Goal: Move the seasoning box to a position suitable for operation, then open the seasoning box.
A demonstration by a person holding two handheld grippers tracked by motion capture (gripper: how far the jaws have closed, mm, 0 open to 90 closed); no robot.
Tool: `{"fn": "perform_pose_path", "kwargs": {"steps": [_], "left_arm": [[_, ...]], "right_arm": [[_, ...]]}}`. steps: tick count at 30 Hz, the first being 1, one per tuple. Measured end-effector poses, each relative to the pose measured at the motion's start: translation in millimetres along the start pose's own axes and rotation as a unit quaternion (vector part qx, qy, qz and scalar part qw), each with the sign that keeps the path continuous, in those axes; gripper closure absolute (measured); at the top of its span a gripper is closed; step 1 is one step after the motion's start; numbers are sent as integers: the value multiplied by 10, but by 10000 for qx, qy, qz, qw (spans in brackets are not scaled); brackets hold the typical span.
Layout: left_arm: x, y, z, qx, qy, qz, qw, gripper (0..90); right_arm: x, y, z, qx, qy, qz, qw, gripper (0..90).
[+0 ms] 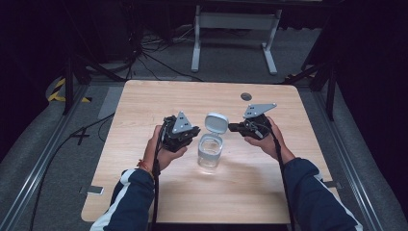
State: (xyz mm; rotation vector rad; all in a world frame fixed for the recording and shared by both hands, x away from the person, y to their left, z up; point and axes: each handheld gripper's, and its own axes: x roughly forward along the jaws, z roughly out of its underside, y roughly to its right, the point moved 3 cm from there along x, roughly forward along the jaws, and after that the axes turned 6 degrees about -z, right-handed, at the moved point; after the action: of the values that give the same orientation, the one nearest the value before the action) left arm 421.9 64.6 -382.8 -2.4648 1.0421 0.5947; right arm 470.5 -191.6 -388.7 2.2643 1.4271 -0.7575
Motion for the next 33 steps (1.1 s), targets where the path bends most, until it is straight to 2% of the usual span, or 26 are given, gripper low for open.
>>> {"fn": "perform_pose_path", "kwargs": {"steps": [5,9,11,12,14,18,23,26,33], "left_arm": [[-121,-45,128,-10,8,-88,10000,852],[-249,-82,380,46,-234,-181,9996,830],[-296,-96,482,-4,-282,-226,9993,829],[-296,-96,482,-4,-282,-226,9993,830],[-362,-141,624,-149,-347,-258,9990,828],[-462,-196,827,-260,-510,-368,9977,813],[-551,-246,1065,-283,-752,-494,9955,788],[-581,-248,1205,-353,-826,-511,9946,767],[-645,-230,1443,-345,-1088,-477,9923,721]], "right_arm": [[-53,16,8,-36,-37,51,10000,896],[-126,10,22,-100,-108,126,9998,896],[-176,6,37,-94,-122,156,9998,896],[-176,6,37,-94,-122,156,9998,896],[-240,0,67,-54,-150,195,9997,896],[-342,-8,113,-69,-246,288,9993,896],[-466,-30,191,-73,-315,390,9987,894],[-514,-51,257,-78,-408,430,9982,893],[-615,-110,422,-59,-555,483,9973,888]]}}
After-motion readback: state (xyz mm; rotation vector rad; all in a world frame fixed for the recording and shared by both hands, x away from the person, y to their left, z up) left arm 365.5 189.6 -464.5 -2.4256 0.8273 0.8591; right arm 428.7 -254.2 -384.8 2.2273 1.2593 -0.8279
